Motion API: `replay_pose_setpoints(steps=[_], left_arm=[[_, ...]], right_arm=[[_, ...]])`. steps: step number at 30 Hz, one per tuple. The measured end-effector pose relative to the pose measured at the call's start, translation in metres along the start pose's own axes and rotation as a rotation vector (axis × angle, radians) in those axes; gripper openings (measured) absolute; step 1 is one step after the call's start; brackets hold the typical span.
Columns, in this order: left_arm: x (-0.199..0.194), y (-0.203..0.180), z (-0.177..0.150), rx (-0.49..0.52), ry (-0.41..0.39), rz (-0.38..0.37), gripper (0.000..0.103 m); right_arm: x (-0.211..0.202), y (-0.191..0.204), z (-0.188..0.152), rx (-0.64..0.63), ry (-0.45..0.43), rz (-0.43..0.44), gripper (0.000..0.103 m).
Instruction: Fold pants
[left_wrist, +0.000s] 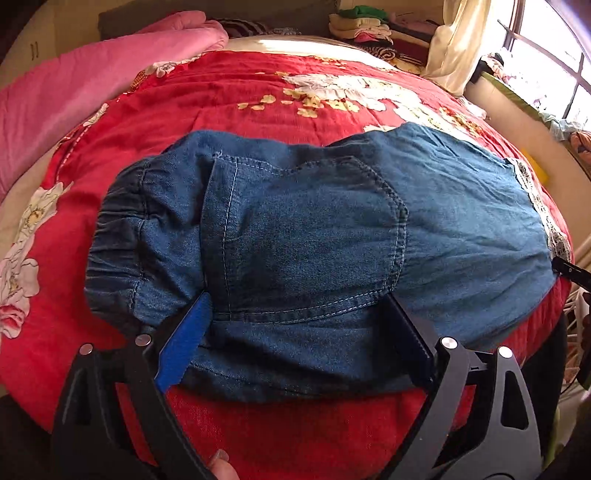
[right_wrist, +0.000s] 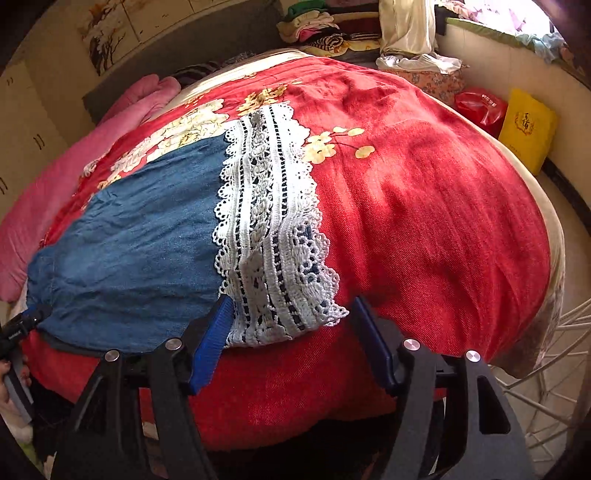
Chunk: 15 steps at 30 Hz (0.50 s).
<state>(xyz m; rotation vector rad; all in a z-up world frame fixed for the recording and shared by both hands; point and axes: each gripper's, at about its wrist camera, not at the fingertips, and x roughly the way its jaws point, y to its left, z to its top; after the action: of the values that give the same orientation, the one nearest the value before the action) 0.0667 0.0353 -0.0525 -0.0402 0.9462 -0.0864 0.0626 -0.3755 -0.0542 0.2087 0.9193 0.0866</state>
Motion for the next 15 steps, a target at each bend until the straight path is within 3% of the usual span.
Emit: replay_pose_setpoints(steps=[5,10,15], left_arm=[[-0.001,0.0,0.0,0.018,-0.016,-0.001,0.087],[-0.039,-0.005,0.008,-0.004,-0.096,-0.117,0.089],[-0.077,-0.032,0.029,0.037,-0.177,-0.223,0.093]], right_arm=[[0.004,0.003,0.0,-0.02,-0.002,-0.019,0.065],[-0.015,-0.01,0.002,0.058,-0.026,0.072,0.066],[-0.035,-0.018,0.002,0.115,-0.057,0.147,0.066]])
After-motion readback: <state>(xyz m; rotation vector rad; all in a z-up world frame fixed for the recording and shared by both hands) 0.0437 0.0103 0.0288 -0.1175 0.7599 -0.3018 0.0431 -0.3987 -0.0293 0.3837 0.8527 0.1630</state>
